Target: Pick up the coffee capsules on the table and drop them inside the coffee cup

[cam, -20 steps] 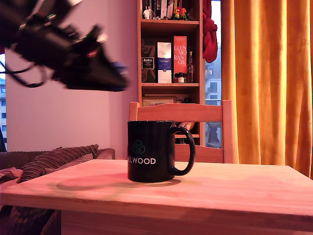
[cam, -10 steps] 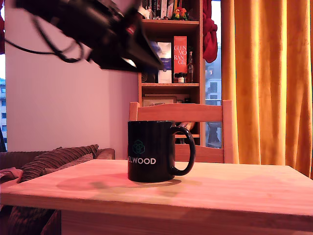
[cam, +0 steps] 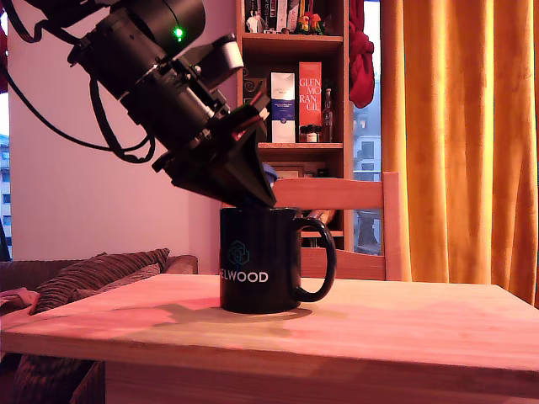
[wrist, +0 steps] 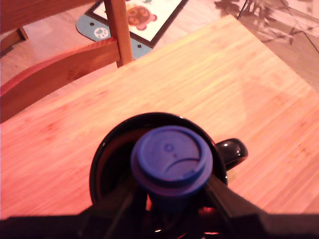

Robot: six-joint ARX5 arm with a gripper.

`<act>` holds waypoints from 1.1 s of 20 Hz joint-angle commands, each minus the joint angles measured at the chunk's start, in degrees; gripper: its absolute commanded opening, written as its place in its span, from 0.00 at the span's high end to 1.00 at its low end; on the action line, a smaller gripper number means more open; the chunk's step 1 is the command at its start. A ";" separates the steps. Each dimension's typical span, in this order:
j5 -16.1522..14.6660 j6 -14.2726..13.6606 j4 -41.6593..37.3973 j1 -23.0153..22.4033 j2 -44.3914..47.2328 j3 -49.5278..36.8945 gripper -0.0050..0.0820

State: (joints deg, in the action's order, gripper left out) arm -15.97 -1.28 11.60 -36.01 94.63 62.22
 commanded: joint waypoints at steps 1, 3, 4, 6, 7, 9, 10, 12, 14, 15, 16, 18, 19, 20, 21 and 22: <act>-0.02 -0.26 -0.59 -0.26 -0.13 0.59 0.73; -0.07 -0.24 -1.01 -0.26 -0.13 0.59 0.73; -0.07 -0.24 -0.98 -0.26 -0.13 0.59 0.73; -0.07 -0.20 -0.92 -0.26 -0.13 0.59 0.73; -0.04 -0.09 -0.92 -0.26 -0.13 0.59 0.73; -0.02 1.01 -0.94 -0.26 -0.13 0.59 0.62; -0.02 1.01 -1.03 -0.26 -0.13 0.59 0.44; -0.04 1.03 -1.18 -0.26 -0.13 0.61 0.13; -0.02 1.03 -1.18 -0.26 -0.13 0.81 0.12; -0.02 1.29 -1.18 -0.26 -0.13 0.94 0.12; -0.02 1.29 -1.16 -0.26 -0.13 1.09 0.12; 0.00 1.29 -0.83 -0.26 -0.13 1.57 0.13; -0.02 1.31 -0.81 -0.26 -0.13 1.68 0.13; 0.00 1.31 -0.81 -0.26 -0.15 1.68 0.13; -0.02 1.53 -0.72 -0.26 -0.22 1.68 0.14; -0.02 1.53 -0.46 -0.28 -0.28 1.70 0.18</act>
State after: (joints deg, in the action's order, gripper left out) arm -15.97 -0.27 11.22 -36.01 94.63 63.37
